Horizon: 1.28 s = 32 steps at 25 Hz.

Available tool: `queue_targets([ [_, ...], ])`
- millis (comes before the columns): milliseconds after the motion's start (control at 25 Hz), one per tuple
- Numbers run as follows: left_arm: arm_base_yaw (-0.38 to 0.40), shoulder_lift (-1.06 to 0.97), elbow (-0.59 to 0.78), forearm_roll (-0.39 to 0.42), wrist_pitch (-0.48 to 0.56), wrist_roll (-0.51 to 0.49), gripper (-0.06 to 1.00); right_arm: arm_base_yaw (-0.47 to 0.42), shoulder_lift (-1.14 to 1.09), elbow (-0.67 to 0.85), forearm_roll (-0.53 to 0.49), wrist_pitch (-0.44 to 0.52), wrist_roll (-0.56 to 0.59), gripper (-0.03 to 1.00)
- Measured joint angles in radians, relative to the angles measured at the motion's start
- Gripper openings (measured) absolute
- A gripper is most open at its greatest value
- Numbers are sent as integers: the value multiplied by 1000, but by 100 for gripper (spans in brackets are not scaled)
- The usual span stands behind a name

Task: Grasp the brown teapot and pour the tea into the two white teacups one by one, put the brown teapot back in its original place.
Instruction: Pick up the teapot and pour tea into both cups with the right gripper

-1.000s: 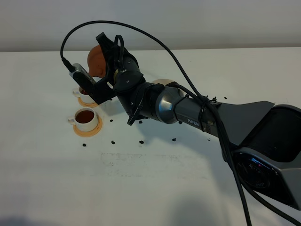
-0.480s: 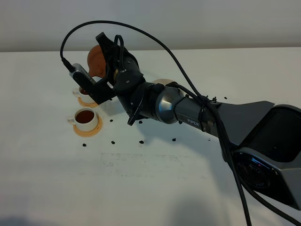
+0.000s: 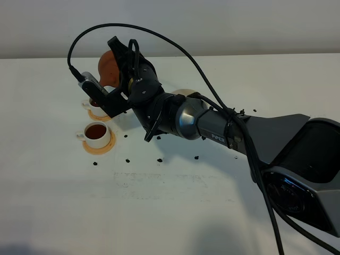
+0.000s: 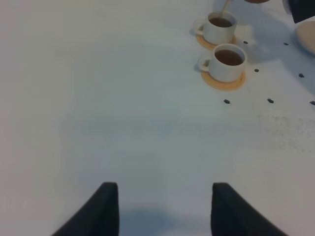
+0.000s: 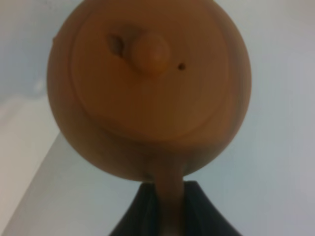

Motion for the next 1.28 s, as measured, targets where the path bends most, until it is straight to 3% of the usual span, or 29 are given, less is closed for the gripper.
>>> queue_targets([
  [1280,0,0,0,0,0,0,45,0,0,0,-9,1,3,9],
])
